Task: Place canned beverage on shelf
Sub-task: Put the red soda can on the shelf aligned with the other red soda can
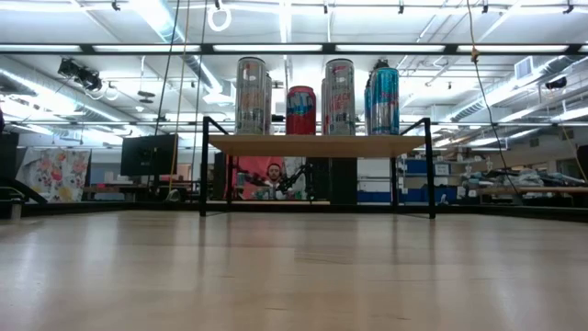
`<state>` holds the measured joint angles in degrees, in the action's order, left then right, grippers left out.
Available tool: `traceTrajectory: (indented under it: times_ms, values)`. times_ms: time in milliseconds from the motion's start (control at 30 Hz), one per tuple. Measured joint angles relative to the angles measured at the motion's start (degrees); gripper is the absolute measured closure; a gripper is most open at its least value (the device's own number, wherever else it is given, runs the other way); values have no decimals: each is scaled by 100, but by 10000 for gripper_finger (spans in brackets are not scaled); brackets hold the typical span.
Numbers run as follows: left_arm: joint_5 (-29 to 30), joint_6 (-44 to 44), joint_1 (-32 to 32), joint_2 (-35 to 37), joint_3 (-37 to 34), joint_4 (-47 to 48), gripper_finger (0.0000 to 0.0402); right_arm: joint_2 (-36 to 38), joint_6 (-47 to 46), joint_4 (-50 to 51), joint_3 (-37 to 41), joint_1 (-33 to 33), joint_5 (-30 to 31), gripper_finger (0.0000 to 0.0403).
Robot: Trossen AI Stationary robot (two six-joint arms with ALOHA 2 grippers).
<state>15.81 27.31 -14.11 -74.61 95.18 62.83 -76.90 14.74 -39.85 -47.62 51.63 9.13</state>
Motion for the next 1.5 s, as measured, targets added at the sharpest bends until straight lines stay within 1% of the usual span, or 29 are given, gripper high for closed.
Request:
traceTrajectory:
  times_ms: [133,233,333,400,500,533,633,700,900,1000,1133,1300,1500]
  values:
    - [0,-1,0,0,0,2,395,612,-28,1681,-358,-288,62,28]
    - [0,1,0,0,0,2,395,1188,-183,2960,-726,-323,365,28]
    - [-2,6,0,0,0,0,395,1747,-506,4046,-971,-226,683,28]
    - [-1,7,0,0,0,1,395,2106,-944,4714,-1110,-123,1021,28]
    - [-2,11,0,0,0,0,395,2556,-1856,5595,-1246,46,1650,28]
    - [-2,11,0,0,0,0,395,2665,-2161,5802,-1252,86,1778,28]
    - [-2,32,0,0,0,-2,395,2872,-3025,6255,-1252,173,1791,28]
    - [-2,38,0,0,0,-4,395,2900,-3484,6492,-1252,225,1774,28]
    - [-4,63,0,-108,2,-57,395,2706,-4400,7381,-1250,345,1526,28]
    - [-2,63,0,-160,4,-90,395,2516,-4848,7771,-1250,341,1333,28]
    - [-5,63,0,-268,3,-196,395,2187,-5220,8151,-1248,346,1010,30]
    - [-60,70,0,-322,2,-160,395,1728,-5743,8499,-1245,351,768,30]
    - [-68,192,0,-316,0,-175,395,1204,-6514,8552,-1243,354,282,31]
